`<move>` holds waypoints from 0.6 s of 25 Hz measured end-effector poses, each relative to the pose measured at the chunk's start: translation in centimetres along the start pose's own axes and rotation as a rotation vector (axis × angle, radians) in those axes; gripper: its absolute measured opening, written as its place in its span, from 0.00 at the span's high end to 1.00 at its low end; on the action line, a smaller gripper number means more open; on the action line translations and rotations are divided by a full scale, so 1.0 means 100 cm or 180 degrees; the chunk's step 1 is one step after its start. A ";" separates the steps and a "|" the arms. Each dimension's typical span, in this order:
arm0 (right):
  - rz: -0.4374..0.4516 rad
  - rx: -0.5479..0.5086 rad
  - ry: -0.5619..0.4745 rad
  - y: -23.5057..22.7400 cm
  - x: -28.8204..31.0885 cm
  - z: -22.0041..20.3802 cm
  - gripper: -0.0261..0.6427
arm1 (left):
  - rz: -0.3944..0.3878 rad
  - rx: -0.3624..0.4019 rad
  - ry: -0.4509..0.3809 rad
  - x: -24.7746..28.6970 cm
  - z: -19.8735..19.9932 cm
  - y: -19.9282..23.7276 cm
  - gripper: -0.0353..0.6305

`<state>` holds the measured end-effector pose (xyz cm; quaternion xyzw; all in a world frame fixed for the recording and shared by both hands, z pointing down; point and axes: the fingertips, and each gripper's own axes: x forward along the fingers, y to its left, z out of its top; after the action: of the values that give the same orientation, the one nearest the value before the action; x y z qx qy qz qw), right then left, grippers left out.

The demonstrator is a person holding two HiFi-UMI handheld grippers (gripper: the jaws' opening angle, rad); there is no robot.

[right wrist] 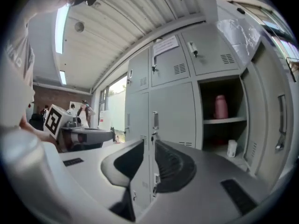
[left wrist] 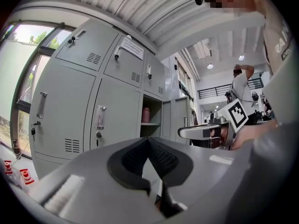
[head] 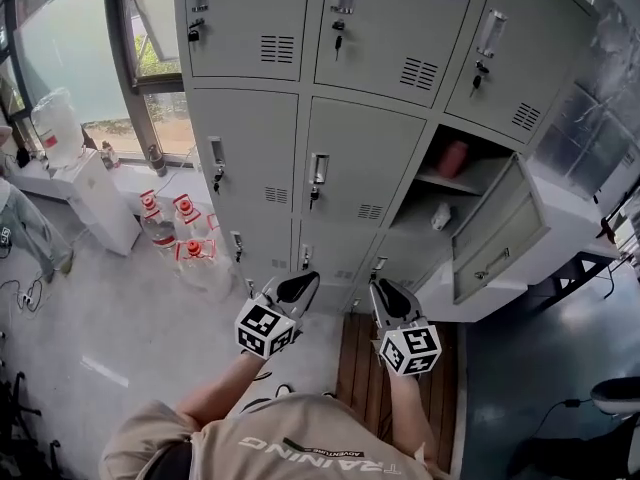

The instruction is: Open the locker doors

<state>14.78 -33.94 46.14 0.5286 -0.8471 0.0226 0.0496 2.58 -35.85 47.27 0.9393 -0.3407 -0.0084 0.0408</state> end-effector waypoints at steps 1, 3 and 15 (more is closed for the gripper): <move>0.0001 0.0001 -0.0026 -0.001 0.000 0.003 0.85 | 0.0008 0.0015 -0.0018 0.000 0.002 -0.001 0.94; -0.0045 -0.0047 -0.0019 -0.005 0.000 0.003 0.86 | 0.0052 0.0002 -0.0053 -0.001 0.004 0.001 0.94; 0.0009 -0.0228 -0.0097 -0.006 -0.002 0.009 0.90 | 0.0094 0.0076 -0.0177 -0.001 0.021 0.000 0.94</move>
<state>15.40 -34.09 45.26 0.5255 -0.8488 -0.0158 0.0555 2.37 -35.92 45.14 0.9340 -0.3555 -0.0298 0.0202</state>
